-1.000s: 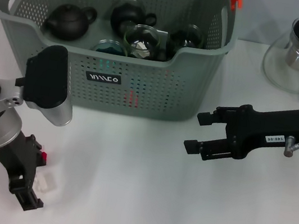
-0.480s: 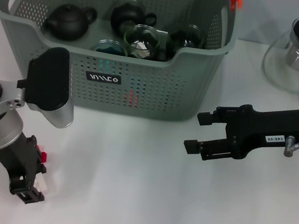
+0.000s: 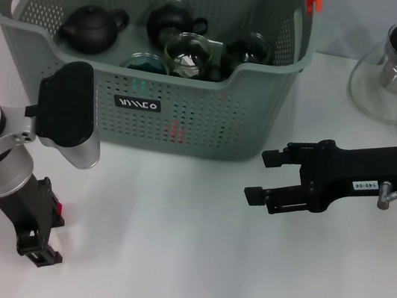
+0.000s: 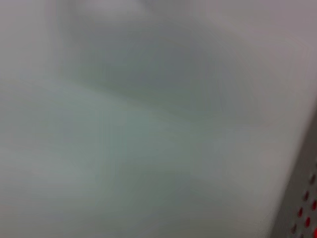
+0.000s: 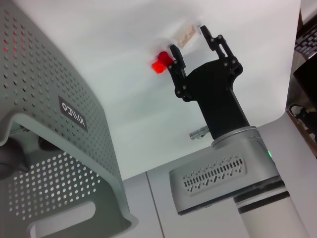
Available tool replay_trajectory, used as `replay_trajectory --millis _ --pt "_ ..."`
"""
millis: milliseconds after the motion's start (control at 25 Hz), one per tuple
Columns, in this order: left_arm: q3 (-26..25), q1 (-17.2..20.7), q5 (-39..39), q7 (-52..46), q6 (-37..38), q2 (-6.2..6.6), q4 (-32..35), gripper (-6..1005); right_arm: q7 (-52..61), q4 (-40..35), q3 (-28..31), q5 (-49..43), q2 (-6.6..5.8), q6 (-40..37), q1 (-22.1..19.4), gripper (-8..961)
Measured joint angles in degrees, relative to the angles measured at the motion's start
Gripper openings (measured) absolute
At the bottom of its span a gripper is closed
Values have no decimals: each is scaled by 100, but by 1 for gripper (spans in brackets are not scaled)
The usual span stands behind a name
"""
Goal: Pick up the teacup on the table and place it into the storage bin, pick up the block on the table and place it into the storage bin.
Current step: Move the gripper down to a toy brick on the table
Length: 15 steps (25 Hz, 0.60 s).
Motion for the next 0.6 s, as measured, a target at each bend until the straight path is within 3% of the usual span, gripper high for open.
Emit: replay_trajectory --millis 600 --pt "92 12 -2 -34 -97 -3 -9 563 0 0 3 0 0 7 -3 865"
